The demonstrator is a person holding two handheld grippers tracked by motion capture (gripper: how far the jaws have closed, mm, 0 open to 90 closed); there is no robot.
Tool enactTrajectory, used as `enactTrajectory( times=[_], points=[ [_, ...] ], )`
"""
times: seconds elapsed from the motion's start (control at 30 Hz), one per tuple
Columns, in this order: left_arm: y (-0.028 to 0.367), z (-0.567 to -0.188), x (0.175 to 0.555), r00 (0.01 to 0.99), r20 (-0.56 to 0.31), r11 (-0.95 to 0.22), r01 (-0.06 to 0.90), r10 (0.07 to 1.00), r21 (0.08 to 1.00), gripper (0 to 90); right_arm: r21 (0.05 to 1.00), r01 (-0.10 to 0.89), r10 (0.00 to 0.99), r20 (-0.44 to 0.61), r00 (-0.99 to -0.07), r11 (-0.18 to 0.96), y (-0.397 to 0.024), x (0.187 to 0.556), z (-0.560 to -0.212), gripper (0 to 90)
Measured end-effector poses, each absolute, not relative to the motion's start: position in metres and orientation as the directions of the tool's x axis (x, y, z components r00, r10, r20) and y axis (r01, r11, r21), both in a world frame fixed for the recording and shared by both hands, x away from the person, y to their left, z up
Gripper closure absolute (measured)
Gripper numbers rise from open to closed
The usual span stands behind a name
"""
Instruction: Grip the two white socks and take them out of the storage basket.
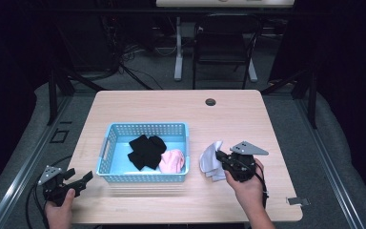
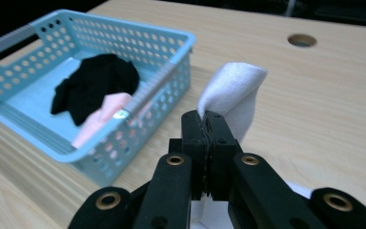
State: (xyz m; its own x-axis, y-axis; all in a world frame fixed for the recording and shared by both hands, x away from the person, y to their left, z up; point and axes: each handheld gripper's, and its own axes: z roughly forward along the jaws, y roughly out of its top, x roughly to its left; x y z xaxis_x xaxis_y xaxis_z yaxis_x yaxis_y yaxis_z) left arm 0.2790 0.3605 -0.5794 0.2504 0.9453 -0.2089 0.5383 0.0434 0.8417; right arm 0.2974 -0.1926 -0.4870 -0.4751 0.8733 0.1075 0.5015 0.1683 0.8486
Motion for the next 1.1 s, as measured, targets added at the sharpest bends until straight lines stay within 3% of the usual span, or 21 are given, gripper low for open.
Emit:
enactTrajectory(
  times=[0.4,0.67,0.9,1.1],
  points=[
    [0.36,-0.579,0.279,0.252,-0.207,0.041,0.537,0.945,0.842,18.6,0.772,0.634,0.925,0.202,-0.322,0.052,-0.237,0.31,-0.524,88.6],
    [0.36,-0.579,0.279,0.253,-0.207,0.042,0.534,0.945,0.845,18.6,0.746,0.665,0.934,0.259,-0.247,-0.031,-0.256,0.314,-0.54,87.6],
    [0.359,-0.579,0.279,0.255,-0.207,0.04,0.536,0.944,0.844,18.6,0.788,0.613,0.946,0.24,-0.22,-0.057,-0.259,0.311,-0.543,59.3],
    [0.359,-0.579,0.279,0.256,-0.206,0.04,0.534,0.944,0.844,18.6,0.81,0.585,0.946,0.223,-0.237,-0.044,-0.257,0.309,-0.543,51.0]
  ],
)
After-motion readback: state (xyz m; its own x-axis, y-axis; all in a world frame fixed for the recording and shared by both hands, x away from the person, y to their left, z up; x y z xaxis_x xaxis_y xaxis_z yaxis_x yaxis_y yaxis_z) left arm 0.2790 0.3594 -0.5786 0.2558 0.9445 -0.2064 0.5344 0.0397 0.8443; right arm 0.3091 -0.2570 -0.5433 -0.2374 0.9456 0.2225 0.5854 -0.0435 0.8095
